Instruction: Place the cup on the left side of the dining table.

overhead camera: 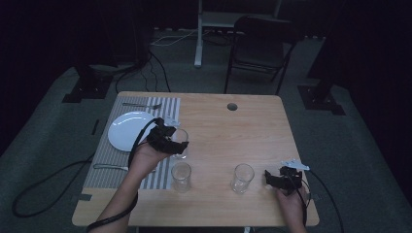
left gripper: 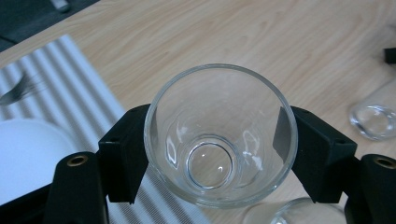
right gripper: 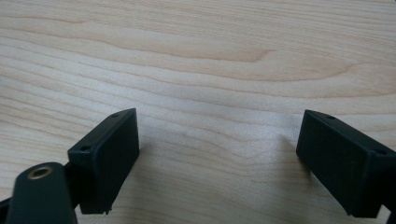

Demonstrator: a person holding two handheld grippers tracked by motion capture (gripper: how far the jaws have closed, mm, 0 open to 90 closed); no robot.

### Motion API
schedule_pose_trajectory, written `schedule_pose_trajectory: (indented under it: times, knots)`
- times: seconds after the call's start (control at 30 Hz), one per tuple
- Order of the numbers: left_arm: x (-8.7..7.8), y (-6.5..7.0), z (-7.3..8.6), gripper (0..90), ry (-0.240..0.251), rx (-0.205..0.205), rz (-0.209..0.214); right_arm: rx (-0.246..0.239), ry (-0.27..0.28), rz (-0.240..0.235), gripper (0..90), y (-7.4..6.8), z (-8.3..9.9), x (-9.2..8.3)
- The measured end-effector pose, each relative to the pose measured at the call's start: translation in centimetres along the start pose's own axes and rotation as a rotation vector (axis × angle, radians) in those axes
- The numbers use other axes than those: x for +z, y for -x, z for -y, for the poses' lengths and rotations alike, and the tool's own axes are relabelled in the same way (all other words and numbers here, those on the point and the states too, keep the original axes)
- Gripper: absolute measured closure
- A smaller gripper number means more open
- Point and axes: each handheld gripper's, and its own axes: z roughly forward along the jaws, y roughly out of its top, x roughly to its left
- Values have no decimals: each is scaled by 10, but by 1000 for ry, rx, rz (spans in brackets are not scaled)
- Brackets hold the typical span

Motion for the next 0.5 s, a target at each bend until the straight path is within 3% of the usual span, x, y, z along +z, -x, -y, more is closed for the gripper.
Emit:
schedule_pose_trajectory:
  times: [0.23,0.37,0.5]
  knots:
    - [-5,-20,15,287,-18,-40,-31,2,-1,0,128,0,0,0]
    - [-6,-33,24,287,-14,-85,-54,1,-1,0,128,0,0,0]
    - [-7,-42,31,287,-32,-98,-77,1,-1,0,128,0,0,0]
